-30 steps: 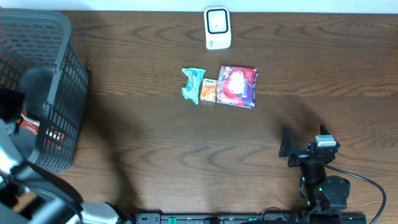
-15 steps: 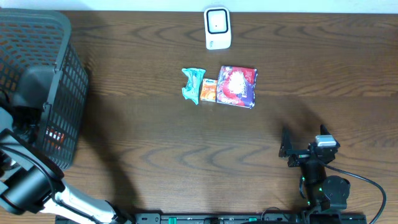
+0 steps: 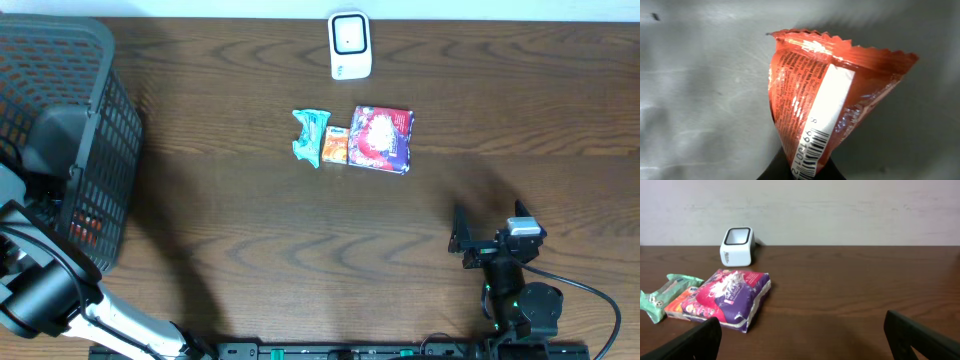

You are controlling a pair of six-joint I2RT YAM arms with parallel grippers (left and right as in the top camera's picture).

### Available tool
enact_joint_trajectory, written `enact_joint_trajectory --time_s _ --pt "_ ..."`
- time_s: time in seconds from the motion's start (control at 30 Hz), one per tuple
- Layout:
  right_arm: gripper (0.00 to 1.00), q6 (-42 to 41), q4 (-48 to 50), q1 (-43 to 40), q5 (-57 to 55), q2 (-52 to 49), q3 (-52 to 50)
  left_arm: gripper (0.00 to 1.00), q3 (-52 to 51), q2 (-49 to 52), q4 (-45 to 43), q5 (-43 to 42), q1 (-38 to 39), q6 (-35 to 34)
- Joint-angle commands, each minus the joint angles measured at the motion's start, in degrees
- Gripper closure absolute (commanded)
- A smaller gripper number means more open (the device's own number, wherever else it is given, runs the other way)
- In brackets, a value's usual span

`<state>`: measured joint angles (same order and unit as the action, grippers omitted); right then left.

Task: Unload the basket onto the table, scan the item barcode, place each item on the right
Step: 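Lift the orange snack bar out of the basket with the left gripper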

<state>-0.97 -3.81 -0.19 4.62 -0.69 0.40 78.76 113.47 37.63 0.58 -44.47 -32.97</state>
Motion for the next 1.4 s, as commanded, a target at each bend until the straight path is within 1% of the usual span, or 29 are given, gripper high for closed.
enact_joint_trajectory --time_s 0.0,0.13,0.3,0.47,0.63,0.7,0.87,1.0,1.37 --pt "0.01 0.2 -0.2 0.3 -0.2 0.3 -0.1 0.93 0.2 3.2 0.3 -6.2 0.5 -0.2" --pt "0.01 0.2 -0.2 0.3 -0.2 0.3 -0.1 0.93 1.5 1.2 0.5 -9.2 0.5 0.0" --pt "0.01 0.2 -0.2 0.3 -0.2 0.3 -0.1 0.93 1.6 -6.5 0.5 -9.8 0.5 0.0" --pt "0.01 0.2 -0.2 0.3 -0.2 0.3 -0.1 0.93 1.6 -17.4 -1.7 -17.5 0.5 0.4" --pt "0.01 0.2 -0.2 0.3 -0.2 0.3 -0.1 0.93 1.5 -28.1 -5.4 -28.2 0.9 2.4" --pt "0.01 0.2 -0.2 0.3 -0.2 0.3 -0.1 0.93 1.5 -31.9 -6.3 -30.9 2.0 2.9" --pt "0.01 0.2 -0.2 0.3 -0.2 0.3 -0.1 0.93 1.5 -38.7 -8.2 -31.6 8.3 9.5" --pt "0.01 0.2 -0.2 0.3 -0.2 0.3 -0.1 0.93 1.5 -40.8 -9.9 -31.5 15.5 16.1" --pt "0.01 0.2 -0.2 0.3 -0.2 0.3 -0.1 0.93 1.2 -40.3 -9.9 -31.5 32.2 19.6"
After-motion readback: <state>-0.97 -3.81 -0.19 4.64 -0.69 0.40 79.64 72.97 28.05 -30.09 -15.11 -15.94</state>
